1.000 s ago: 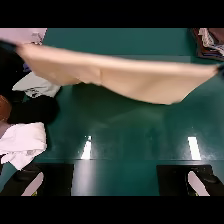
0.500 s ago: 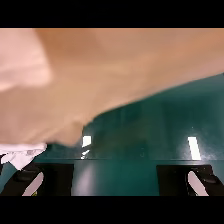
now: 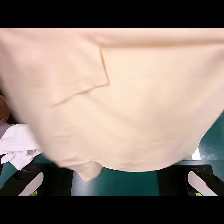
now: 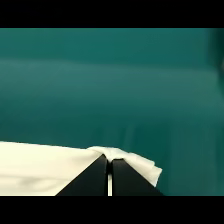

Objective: Fold the shirts.

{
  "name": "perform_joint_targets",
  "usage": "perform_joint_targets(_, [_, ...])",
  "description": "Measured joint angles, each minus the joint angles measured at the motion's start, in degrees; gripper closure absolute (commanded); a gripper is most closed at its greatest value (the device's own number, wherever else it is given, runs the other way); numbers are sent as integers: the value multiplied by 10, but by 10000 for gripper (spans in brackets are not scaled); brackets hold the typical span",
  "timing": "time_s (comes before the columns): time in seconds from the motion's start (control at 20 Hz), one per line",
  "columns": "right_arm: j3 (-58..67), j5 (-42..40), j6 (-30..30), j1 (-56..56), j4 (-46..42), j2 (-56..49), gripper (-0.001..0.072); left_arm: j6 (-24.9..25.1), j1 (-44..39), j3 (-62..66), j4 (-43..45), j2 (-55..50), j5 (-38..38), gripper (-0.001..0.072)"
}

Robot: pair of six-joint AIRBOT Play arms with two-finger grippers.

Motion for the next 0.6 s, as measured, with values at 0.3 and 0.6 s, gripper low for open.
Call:
perform_joint_targets(0.3, [-150,-48,1,0,0,-157,698,24,0,-146,-12,-173,82,682])
perform_joint_targets(0.6, [-123,-146,-1,1,21,-319,699,45,0,-113,-24,-367,210,682])
